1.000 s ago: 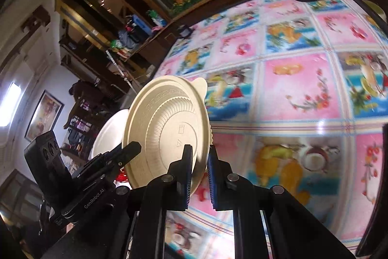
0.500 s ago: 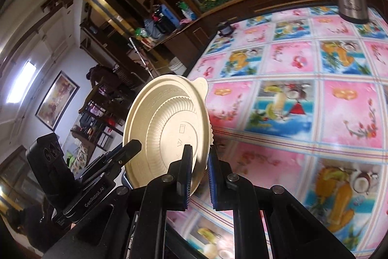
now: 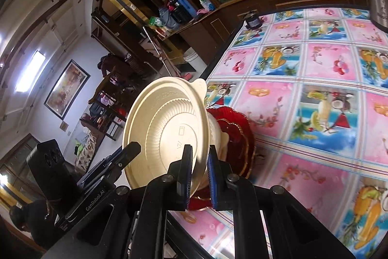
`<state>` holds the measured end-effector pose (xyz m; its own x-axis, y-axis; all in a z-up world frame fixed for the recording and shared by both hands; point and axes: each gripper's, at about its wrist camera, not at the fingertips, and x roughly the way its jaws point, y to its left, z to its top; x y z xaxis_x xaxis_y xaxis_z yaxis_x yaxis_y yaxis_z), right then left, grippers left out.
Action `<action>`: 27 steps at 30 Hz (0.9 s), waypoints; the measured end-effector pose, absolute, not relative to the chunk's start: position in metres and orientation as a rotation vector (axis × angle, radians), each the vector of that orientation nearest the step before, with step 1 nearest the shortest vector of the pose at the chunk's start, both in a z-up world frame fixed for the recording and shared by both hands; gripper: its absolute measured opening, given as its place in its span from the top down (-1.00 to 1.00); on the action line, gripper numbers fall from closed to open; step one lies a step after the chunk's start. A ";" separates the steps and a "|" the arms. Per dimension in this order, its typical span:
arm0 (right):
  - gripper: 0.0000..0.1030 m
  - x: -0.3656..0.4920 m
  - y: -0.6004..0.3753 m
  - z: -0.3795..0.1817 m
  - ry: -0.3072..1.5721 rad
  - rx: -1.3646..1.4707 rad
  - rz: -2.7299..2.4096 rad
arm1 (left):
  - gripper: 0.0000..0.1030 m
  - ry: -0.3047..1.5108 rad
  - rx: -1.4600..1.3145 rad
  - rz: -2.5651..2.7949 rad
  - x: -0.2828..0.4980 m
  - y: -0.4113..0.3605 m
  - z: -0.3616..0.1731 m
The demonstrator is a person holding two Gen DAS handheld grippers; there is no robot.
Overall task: Organize plates and bowls
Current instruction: 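Lift the beige bowl with the right tool and carry it over the stack, then lower the beige bowl into the stack and release it from the right tool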
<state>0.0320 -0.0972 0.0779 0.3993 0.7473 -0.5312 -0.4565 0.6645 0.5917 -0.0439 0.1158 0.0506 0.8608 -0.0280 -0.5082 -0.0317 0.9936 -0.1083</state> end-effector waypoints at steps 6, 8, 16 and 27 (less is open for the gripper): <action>0.77 0.043 -0.081 0.072 0.894 0.390 0.791 | 0.65 0.551 -0.125 0.025 -0.039 0.126 0.044; 0.77 0.048 -0.077 0.068 0.911 0.402 0.795 | 0.65 0.557 -0.131 0.032 -0.037 0.129 0.042; 0.78 0.059 -0.062 0.054 0.960 0.411 0.802 | 0.65 0.573 -0.140 0.056 -0.037 0.143 0.036; 0.78 0.063 -0.048 0.045 0.980 0.376 0.793 | 0.65 0.608 -0.155 0.064 -0.032 0.151 0.024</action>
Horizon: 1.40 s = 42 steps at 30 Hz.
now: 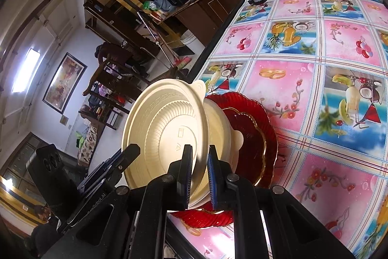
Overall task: Organize plates and bowls
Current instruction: 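Lower the beige bowl into the stack and release it from the right tool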
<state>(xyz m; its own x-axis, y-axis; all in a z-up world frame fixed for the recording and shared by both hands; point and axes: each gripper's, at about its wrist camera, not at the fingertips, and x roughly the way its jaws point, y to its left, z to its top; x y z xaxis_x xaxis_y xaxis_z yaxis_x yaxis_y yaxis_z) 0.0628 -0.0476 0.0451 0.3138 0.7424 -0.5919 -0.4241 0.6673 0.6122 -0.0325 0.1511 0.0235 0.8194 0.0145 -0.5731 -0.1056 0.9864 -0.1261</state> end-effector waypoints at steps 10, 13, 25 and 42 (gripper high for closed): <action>0.77 0.060 -0.041 0.046 0.945 0.299 0.750 | 0.65 0.628 -0.145 0.069 -0.028 0.148 0.015; 0.77 0.056 -0.040 0.048 0.925 0.268 0.736 | 0.65 0.625 -0.133 0.079 -0.028 0.147 0.015; 0.73 0.050 -0.038 0.051 0.892 0.217 0.718 | 0.65 0.626 -0.127 0.079 -0.027 0.146 0.012; 0.70 0.048 -0.038 0.052 0.874 0.199 0.705 | 0.65 0.613 -0.100 0.093 -0.030 0.143 0.012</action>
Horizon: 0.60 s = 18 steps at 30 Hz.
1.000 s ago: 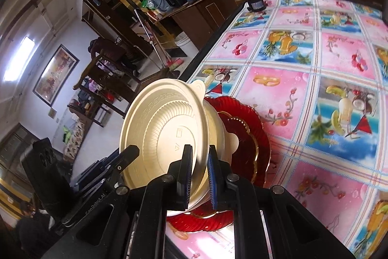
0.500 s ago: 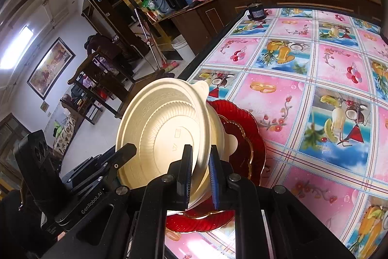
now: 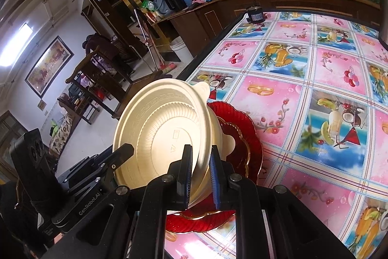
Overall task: Organize plates and bowls
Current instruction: 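Lower the beige bowl into the stack and release it from the right tool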
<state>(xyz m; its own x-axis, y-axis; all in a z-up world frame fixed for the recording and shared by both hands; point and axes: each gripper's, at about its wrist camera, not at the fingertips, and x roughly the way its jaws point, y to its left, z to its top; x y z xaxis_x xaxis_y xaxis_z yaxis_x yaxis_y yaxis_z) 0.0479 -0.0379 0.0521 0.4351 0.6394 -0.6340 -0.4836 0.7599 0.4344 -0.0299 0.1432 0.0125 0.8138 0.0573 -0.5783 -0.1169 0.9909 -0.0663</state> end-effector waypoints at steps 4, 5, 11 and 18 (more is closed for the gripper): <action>0.70 0.048 -0.038 0.052 0.874 0.198 0.704 | 0.65 0.601 -0.076 0.108 -0.032 0.140 0.013; 0.70 0.048 -0.038 0.052 0.873 0.197 0.704 | 0.65 0.597 -0.067 0.113 -0.033 0.139 0.014; 0.70 0.046 -0.039 0.052 0.868 0.192 0.701 | 0.65 0.587 -0.042 0.128 -0.034 0.135 0.014; 0.70 0.042 -0.038 0.054 0.862 0.179 0.697 | 0.65 0.574 -0.014 0.147 -0.036 0.133 0.015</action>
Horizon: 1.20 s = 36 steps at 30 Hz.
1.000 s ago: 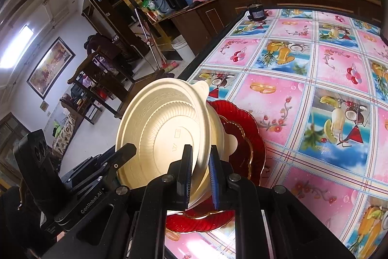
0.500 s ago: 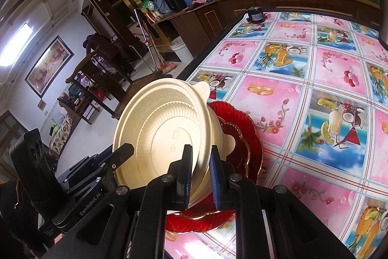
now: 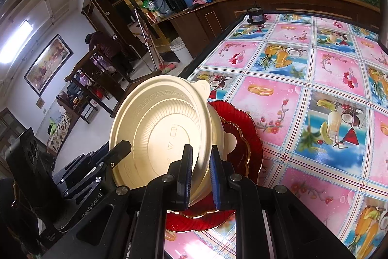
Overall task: Organize plates and bowls
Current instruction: 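Lower the beige bowl into the stack and release it from the right tool, then grasp the rim of the whole red-plate stack with the right tool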
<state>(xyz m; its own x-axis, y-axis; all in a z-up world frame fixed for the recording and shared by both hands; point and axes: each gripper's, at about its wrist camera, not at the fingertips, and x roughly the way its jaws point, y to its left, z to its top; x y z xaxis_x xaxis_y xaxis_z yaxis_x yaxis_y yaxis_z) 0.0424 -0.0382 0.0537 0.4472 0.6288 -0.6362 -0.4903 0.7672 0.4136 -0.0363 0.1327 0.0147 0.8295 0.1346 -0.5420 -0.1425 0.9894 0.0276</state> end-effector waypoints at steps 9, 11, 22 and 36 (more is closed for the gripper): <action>0.70 0.042 -0.037 0.054 0.859 0.175 0.694 | 0.65 0.572 -0.009 0.150 -0.037 0.132 0.014; 0.70 0.042 -0.037 0.054 0.859 0.177 0.695 | 0.65 0.572 -0.010 0.149 -0.037 0.132 0.015; 0.69 0.040 -0.038 0.054 0.855 0.175 0.702 | 0.18 0.563 -0.005 0.151 -0.039 0.128 0.019; 0.60 0.031 -0.051 0.065 0.829 0.196 0.716 | 0.04 0.522 -0.028 0.158 -0.051 0.138 0.034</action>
<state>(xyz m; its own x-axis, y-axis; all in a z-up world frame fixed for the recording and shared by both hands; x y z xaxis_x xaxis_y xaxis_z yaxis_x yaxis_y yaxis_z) 0.0315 -0.0510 0.0649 0.4592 0.6504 -0.6051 -0.5039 0.7517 0.4255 -0.0508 0.1383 0.0339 0.8549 0.1432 -0.4987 -0.1577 0.9874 0.0133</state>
